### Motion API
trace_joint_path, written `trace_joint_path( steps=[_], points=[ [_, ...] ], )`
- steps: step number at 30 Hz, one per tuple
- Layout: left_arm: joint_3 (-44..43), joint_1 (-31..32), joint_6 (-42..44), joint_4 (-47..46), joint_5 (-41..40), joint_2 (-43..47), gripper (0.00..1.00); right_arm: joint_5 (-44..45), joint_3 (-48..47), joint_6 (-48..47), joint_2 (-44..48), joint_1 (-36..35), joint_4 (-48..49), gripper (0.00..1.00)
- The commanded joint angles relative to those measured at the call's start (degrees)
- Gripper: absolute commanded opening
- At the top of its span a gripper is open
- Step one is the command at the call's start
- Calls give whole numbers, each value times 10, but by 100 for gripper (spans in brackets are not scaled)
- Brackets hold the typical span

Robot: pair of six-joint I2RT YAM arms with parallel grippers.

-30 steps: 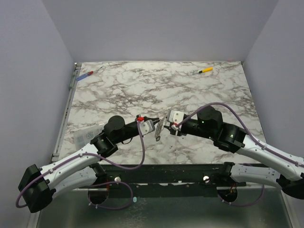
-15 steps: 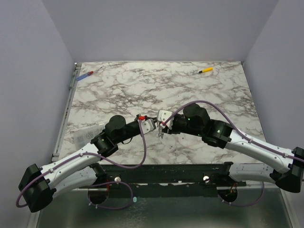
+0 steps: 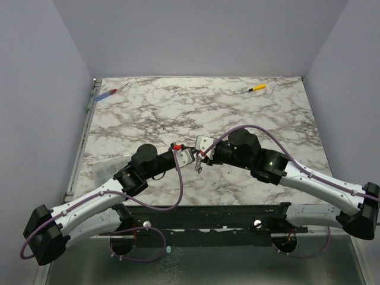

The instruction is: Put the keys on the keyring

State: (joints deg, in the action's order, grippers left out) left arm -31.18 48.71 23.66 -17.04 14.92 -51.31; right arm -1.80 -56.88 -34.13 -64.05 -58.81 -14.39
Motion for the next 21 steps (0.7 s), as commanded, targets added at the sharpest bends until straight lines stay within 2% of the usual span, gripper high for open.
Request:
trace_joint_path(
  steps=[1, 11, 19, 21],
  points=[
    [-21, 0, 5, -5, -1, 1, 0, 15, -2, -6, -11, -2, 18, 36],
    [-21, 0, 5, -6, 2, 2, 0, 32, 0, -6, -21, -2, 24, 31],
    [-21, 0, 5, -6, 1, 3, 0, 36, -2, -5, -29, -2, 17, 30],
    [-21, 0, 5, -5, 1, 3, 0, 35, -2, -5, -30, -2, 17, 27]
  ],
)
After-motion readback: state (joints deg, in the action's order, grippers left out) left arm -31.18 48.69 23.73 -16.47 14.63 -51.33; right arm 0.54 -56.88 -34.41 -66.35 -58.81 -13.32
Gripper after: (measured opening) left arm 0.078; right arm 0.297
